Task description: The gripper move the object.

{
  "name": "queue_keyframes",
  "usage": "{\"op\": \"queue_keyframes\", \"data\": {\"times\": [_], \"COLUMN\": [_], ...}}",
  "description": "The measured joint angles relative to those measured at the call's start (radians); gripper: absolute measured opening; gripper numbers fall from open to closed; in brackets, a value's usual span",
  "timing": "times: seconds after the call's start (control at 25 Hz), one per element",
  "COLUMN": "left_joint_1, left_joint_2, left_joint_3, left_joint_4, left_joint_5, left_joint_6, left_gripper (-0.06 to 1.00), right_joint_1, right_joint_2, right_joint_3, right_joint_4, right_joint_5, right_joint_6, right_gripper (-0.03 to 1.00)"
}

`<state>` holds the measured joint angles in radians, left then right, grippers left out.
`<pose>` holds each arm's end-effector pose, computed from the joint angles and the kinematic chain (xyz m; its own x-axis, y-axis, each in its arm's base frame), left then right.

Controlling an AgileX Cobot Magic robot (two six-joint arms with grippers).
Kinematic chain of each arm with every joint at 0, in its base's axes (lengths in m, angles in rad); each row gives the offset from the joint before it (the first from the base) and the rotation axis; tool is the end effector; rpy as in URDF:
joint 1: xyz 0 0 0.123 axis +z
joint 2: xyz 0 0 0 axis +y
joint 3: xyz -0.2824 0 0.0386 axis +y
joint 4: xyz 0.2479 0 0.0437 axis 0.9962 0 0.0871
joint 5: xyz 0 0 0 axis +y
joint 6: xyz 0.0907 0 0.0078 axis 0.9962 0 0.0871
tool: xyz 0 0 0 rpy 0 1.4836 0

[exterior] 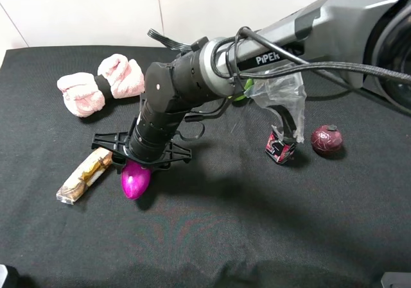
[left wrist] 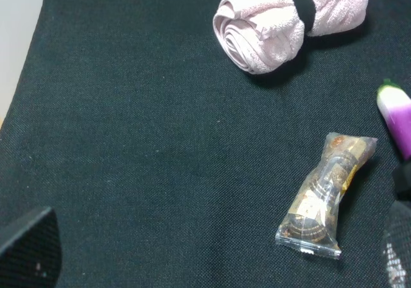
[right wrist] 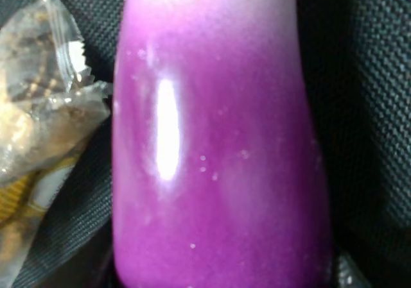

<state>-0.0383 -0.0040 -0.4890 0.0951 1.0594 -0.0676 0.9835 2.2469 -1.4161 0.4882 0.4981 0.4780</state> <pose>-0.0040 0.0077 0.2745 -0.4582 -0.0033 -0.8889 -0.0450 0.9988 0.0194 0.2262 0.3768 0.0831 -0.9932 -0.0987 -0.0611 -0.1153 0.9000 0.4205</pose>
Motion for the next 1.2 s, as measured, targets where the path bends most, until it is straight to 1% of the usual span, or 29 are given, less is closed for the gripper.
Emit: {"op": "queue_keyframes", "data": {"times": [0.36, 0.4, 0.56, 0.6, 0.68, 0.84, 1.2], "left_joint_1": [0.000, 0.000, 0.000, 0.000, 0.000, 0.000, 0.000], "left_joint_2": [0.000, 0.000, 0.000, 0.000, 0.000, 0.000, 0.000], "left_joint_3": [0.000, 0.000, 0.000, 0.000, 0.000, 0.000, 0.000], "left_joint_4": [0.000, 0.000, 0.000, 0.000, 0.000, 0.000, 0.000], "left_joint_5": [0.000, 0.000, 0.000, 0.000, 0.000, 0.000, 0.000], "left_joint_6": [0.000, 0.000, 0.000, 0.000, 0.000, 0.000, 0.000], "left_gripper": [1.00, 1.00, 1.00, 1.00, 1.00, 1.00, 1.00], "right_joint_1": [0.000, 0.000, 0.000, 0.001, 0.004, 0.007, 0.008], "right_joint_2": [0.000, 0.000, -0.006, -0.008, -0.008, -0.009, -0.010], "right_joint_3": [-0.002, -0.002, -0.008, -0.008, -0.010, -0.012, -0.012], "right_joint_4": [-0.017, -0.017, -0.013, -0.014, -0.014, -0.016, -0.017], "right_joint_5": [0.021, 0.024, 0.030, 0.031, 0.031, 0.031, 0.034], "right_joint_6": [0.023, 0.023, 0.027, 0.027, 0.027, 0.018, 0.006], "right_gripper": [0.39, 0.42, 0.60, 0.63, 0.66, 0.68, 0.68]}}
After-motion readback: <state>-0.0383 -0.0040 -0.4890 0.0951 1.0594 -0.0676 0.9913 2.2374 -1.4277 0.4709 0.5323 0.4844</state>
